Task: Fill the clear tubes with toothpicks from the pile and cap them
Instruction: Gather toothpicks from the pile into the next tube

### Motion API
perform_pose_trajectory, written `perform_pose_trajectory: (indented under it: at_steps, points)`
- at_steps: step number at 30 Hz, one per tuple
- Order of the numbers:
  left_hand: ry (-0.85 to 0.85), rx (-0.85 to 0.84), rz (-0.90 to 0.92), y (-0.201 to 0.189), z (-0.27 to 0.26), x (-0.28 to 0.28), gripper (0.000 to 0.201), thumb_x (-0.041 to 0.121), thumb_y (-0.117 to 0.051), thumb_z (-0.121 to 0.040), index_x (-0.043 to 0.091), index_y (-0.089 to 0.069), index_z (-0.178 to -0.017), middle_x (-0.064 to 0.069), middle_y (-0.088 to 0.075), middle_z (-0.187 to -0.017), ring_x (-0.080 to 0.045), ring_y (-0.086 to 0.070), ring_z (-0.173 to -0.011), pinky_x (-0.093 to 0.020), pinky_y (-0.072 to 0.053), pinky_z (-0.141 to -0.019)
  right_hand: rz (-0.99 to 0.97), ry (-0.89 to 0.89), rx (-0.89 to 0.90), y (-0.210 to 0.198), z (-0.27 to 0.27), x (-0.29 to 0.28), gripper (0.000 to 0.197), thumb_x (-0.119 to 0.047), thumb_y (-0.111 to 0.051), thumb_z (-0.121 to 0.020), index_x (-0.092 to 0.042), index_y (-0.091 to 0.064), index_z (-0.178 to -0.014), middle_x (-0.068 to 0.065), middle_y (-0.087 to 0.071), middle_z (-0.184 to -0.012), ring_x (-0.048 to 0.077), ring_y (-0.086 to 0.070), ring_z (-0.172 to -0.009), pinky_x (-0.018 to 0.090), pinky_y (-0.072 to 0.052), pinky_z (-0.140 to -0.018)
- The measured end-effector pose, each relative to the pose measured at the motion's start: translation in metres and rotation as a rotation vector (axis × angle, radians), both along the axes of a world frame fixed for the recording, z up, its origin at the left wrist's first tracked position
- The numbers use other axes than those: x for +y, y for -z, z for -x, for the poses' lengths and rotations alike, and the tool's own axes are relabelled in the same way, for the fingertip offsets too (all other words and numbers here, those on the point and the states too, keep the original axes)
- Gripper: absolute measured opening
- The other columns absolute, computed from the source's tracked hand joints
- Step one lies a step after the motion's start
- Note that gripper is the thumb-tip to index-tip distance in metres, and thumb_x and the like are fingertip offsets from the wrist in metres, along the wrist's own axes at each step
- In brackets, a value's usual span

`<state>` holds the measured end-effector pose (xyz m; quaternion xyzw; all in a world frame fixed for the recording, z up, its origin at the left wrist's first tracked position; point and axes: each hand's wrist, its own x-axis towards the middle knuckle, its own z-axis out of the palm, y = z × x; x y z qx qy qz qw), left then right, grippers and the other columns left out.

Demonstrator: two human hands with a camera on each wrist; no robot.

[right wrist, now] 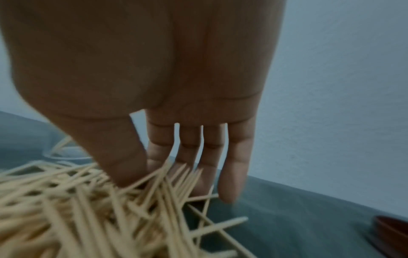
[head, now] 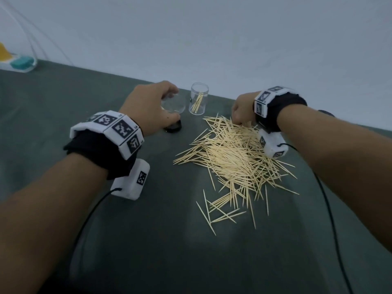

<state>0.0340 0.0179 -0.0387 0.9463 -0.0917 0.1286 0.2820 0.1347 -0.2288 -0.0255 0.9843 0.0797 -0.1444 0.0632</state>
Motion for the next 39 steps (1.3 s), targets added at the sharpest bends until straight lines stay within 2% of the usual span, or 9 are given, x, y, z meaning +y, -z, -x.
perform_pose_trajectory:
  at_steps: [3,6,9,14,17,22,25,30,39]
  points:
    - [0.014,-0.001,-0.017,-0.001,0.003,-0.006,0.058,0.028,-0.077,-0.079,0.018,-0.056,-0.132,0.001,-0.064,-0.126,-0.013,-0.059,-0.115,-0.019,-0.039,-0.092,-0.025,-0.019,0.076,-0.011,0.017,-0.008,0.023,-0.031,-0.064,-0.084,-0.017,-0.072,-0.1,0.001,-0.069,-0.098,0.021,-0.062,-0.087,0.031,-0.049,-0.074]
    - [0.03,0.002,-0.015,-0.002,0.007,-0.014,0.057,0.029,-0.076,-0.078,0.019,-0.057,-0.131,0.001,-0.065,-0.125,-0.013,-0.059,-0.114,-0.022,-0.041,-0.094,-0.142,-0.039,0.048,-0.009,0.025,-0.012,0.028,-0.041,-0.055,-0.093,-0.028,-0.064,-0.116,-0.006,-0.062,-0.12,0.019,-0.057,-0.109,0.035,-0.043,-0.091]
    - [0.055,-0.005,-0.029,-0.002,0.013,-0.023,0.056,0.029,-0.076,-0.078,0.019,-0.058,-0.13,0.001,-0.066,-0.122,-0.014,-0.06,-0.112,-0.027,-0.045,-0.096,-0.176,-0.053,0.054,-0.003,0.035,-0.01,0.036,-0.052,-0.051,-0.092,-0.032,-0.062,-0.12,-0.008,-0.061,-0.122,0.018,-0.056,-0.111,0.038,-0.041,-0.099]
    - [0.109,-0.019,-0.068,-0.006,0.024,-0.038,0.054,0.034,-0.076,-0.078,0.02,-0.059,-0.128,0.004,-0.067,-0.119,-0.015,-0.062,-0.108,-0.035,-0.05,-0.095,-0.215,-0.133,0.005,0.005,0.06,-0.017,0.028,-0.051,-0.05,-0.094,-0.03,-0.067,-0.1,-0.012,-0.067,-0.092,0.006,-0.061,-0.079,0.026,-0.048,-0.071]
    - [0.144,-0.025,-0.104,-0.006,0.033,-0.047,0.052,0.035,-0.074,-0.08,0.021,-0.058,-0.128,0.006,-0.066,-0.119,-0.013,-0.062,-0.103,-0.032,-0.05,-0.092,-0.211,-0.157,0.003,0.001,0.083,-0.03,0.029,-0.048,-0.047,-0.097,-0.028,-0.068,-0.097,-0.014,-0.063,-0.082,0.003,-0.058,-0.072,0.025,-0.045,-0.068]
    - [0.19,-0.003,-0.148,-0.003,0.047,-0.06,0.054,0.034,-0.074,-0.081,0.024,-0.056,-0.131,0.007,-0.065,-0.122,-0.012,-0.061,-0.103,-0.032,-0.05,-0.093,-0.204,-0.185,0.02,-0.003,0.113,-0.056,0.041,-0.057,-0.041,-0.095,-0.033,-0.065,-0.119,-0.01,-0.068,-0.109,0.011,-0.063,-0.095,0.028,-0.049,-0.086]
    - [0.21,0.009,-0.165,-0.002,0.051,-0.065,0.054,0.035,-0.073,-0.082,0.026,-0.055,-0.132,0.008,-0.064,-0.124,-0.011,-0.062,-0.105,-0.033,-0.051,-0.094,-0.209,-0.182,0.042,-0.004,0.125,-0.071,0.076,-0.078,-0.034,-0.082,-0.035,-0.041,-0.144,-0.006,-0.055,-0.136,0.016,-0.054,-0.119,0.032,-0.039,-0.101]
    - [0.233,0.008,-0.171,-0.001,0.055,-0.07,0.054,0.034,-0.075,-0.081,0.028,-0.057,-0.132,0.009,-0.063,-0.128,-0.011,-0.059,-0.112,-0.029,-0.045,-0.096,-0.191,-0.08,0.094,0.001,0.139,-0.093,0.095,-0.082,-0.055,-0.068,-0.036,-0.034,-0.148,-0.006,-0.043,-0.149,0.018,-0.042,-0.135,0.033,-0.03,-0.11]
    - [0.244,0.009,-0.2,0.0,0.057,-0.072,0.056,0.035,-0.074,-0.082,0.028,-0.056,-0.134,0.008,-0.061,-0.131,-0.012,-0.057,-0.117,-0.028,-0.041,-0.099,-0.281,-0.135,-0.008,0.014,0.144,-0.09,0.059,-0.057,-0.066,-0.081,-0.039,-0.051,-0.135,-0.008,-0.057,-0.135,0.012,-0.054,-0.12,0.028,-0.039,-0.101]
